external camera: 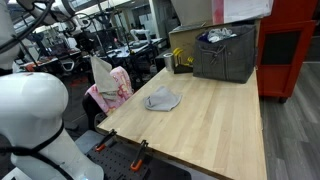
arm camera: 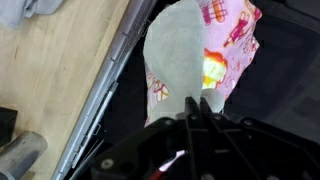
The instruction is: Put the white towel on the backrest of the jersey
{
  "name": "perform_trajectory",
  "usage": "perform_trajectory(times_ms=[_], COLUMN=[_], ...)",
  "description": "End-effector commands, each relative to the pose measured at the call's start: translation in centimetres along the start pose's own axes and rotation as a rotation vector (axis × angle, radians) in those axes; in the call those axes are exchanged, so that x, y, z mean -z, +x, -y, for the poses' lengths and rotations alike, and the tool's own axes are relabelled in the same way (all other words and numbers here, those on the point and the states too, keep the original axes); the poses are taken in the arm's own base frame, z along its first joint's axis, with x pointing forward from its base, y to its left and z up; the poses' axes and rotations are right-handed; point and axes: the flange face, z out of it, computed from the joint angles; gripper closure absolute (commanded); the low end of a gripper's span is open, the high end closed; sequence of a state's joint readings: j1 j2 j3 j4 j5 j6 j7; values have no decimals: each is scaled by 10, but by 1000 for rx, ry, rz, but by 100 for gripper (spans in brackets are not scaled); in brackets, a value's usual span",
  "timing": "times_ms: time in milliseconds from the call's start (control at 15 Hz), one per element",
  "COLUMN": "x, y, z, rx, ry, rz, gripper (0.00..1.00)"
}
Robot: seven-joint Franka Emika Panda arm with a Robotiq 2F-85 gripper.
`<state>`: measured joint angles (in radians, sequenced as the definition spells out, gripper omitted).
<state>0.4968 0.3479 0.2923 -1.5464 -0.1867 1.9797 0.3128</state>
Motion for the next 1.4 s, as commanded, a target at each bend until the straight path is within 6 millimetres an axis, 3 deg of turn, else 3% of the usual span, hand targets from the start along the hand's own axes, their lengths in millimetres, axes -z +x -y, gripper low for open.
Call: perform_trajectory(times_ms=[0, 400, 1333], x=[13, 23, 15], y=[8, 9, 11], z=[14, 44, 91], rx=[40, 92, 248], ry=[-13, -5, 130], rz=[9, 14, 168], gripper=[99, 99, 99])
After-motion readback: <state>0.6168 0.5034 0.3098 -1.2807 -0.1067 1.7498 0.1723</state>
